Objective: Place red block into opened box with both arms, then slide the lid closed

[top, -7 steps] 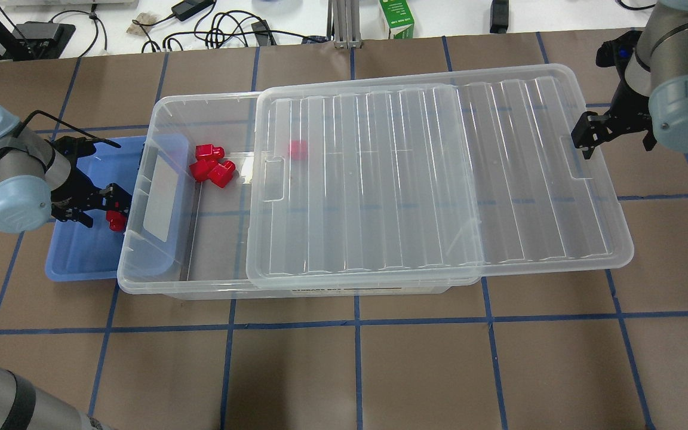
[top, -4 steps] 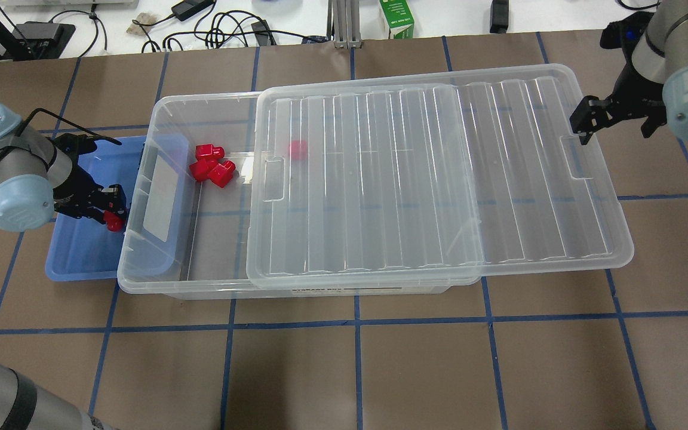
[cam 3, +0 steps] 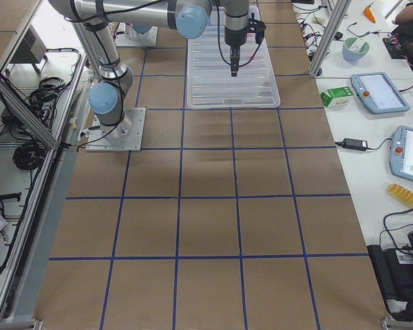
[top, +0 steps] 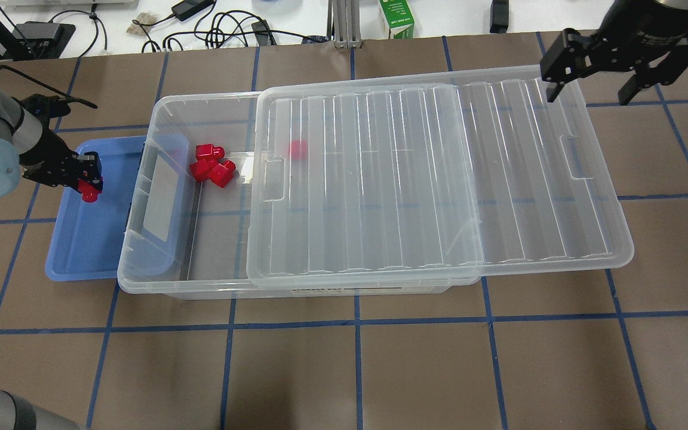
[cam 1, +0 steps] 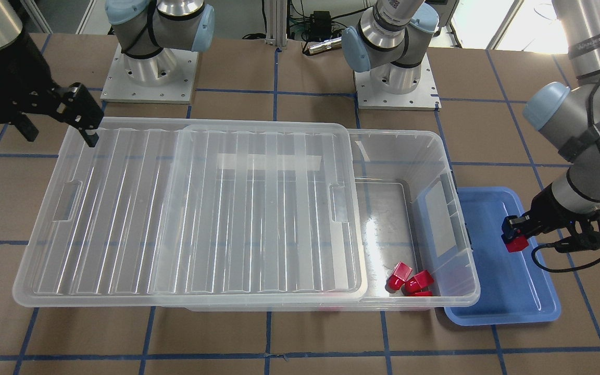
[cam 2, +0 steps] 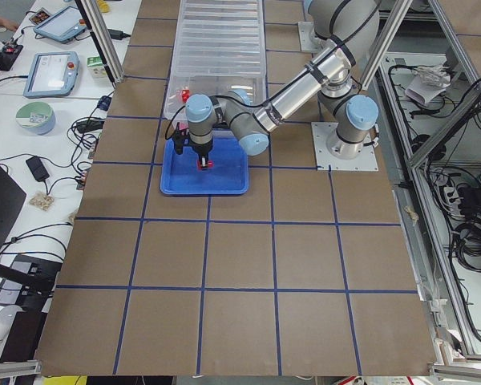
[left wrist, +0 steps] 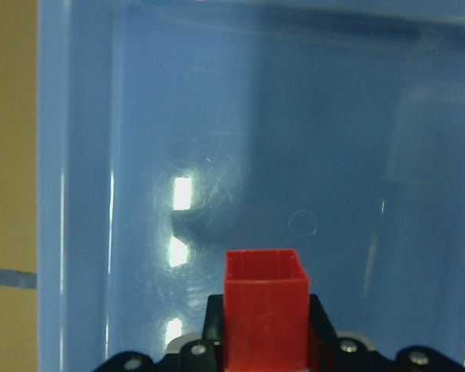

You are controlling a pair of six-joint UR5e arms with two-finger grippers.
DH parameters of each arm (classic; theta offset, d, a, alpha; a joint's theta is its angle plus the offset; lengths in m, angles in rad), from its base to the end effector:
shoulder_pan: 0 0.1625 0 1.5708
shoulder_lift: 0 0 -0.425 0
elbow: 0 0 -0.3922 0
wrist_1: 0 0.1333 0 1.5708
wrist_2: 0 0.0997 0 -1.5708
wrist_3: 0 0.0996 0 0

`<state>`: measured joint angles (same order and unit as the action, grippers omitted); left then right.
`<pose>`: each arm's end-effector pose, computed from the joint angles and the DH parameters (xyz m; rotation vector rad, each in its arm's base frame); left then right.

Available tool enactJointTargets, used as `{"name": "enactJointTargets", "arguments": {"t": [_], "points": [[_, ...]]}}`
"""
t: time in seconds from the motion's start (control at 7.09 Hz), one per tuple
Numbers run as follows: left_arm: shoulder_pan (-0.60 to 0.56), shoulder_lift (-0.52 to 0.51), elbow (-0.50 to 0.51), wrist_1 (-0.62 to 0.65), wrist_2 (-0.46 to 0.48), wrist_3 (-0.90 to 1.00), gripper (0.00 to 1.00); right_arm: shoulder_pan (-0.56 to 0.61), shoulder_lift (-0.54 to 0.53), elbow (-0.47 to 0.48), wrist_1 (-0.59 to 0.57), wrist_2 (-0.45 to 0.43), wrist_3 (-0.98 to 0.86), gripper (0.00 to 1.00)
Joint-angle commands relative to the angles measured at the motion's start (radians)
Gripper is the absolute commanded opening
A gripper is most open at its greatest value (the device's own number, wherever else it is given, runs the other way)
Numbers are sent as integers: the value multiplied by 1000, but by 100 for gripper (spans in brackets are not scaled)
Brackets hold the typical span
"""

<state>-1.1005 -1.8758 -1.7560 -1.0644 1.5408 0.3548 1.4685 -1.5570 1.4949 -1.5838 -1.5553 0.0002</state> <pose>0.1390 -0.5743 0.2853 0.1797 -3.1151 0.0419 0.0827 -0.5153 0.5200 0.1593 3.1237 -0.1186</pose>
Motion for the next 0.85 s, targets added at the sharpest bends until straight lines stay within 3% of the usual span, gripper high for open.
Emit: {"name": "enactJointTargets", "arguments": {"t": [0.0,0.28,0.71], "points": [[-176,123,88,-222,10,-51,0,85,14,-19,13,8,43,100],[-353,181,87,-241,10,-236,2,93,15,-15,19,-6,37,100],[-400,143,-40,-171,-5,-237,0,92,15,-12,21,-3,35,100]]}}
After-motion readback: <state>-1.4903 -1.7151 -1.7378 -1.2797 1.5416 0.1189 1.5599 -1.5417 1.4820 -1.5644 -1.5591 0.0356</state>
